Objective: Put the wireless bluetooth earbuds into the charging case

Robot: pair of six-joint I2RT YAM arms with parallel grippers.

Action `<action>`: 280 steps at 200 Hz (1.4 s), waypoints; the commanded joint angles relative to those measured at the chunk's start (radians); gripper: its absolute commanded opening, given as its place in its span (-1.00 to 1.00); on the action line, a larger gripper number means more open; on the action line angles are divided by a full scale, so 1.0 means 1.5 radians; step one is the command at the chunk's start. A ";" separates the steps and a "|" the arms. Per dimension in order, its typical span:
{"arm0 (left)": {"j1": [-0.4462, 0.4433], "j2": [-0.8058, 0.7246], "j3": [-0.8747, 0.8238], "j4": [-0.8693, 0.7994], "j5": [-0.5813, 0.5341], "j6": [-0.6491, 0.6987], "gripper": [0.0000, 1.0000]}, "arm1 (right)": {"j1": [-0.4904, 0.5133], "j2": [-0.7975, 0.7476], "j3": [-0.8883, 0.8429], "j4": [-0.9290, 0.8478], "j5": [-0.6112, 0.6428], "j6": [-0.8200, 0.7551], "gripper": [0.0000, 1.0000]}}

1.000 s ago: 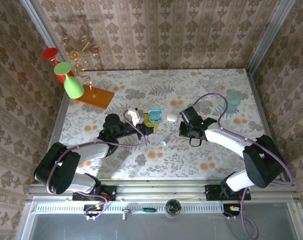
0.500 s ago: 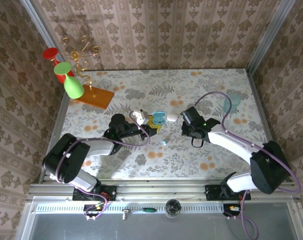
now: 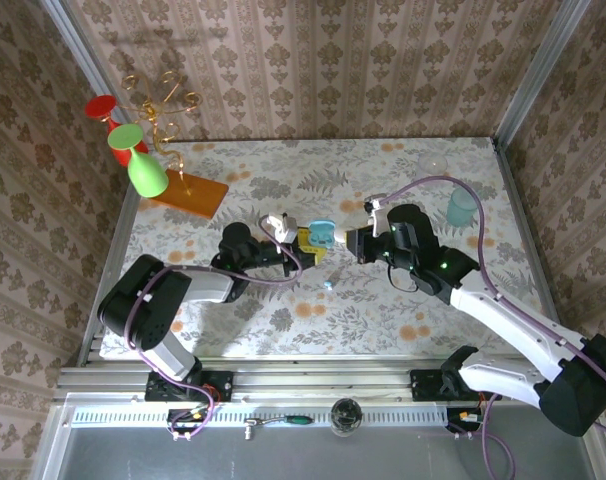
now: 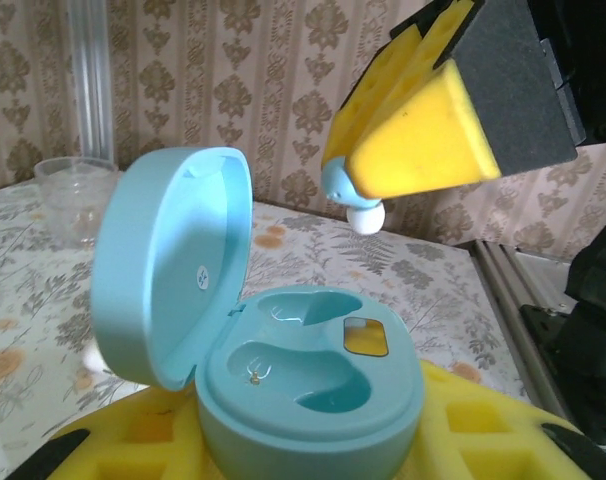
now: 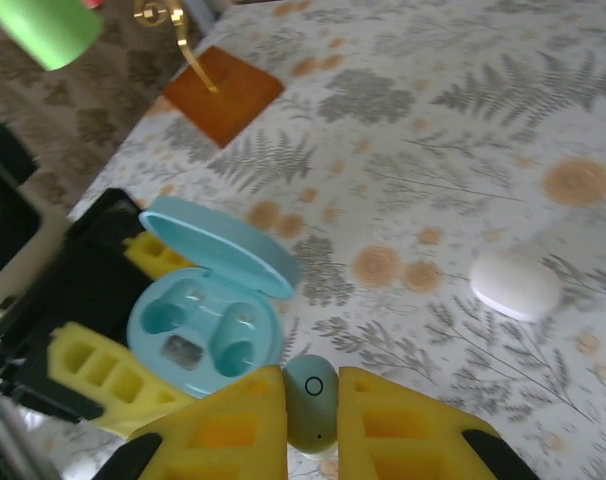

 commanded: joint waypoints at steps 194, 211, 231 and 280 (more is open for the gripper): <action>0.007 -0.060 0.004 0.003 0.029 0.001 -0.52 | 0.019 0.039 0.052 0.021 -0.093 -0.070 -0.21; 0.017 -0.062 -0.002 0.006 0.029 0.000 -0.52 | 0.019 0.018 0.052 0.025 -0.090 -0.058 -0.05; 0.027 -0.064 -0.008 0.011 0.029 -0.002 -0.52 | 0.019 -0.012 0.040 0.031 -0.090 -0.044 0.04; 0.061 -0.096 -0.030 0.005 0.028 0.005 -0.52 | 0.008 -0.068 -0.027 0.019 -0.001 0.056 0.15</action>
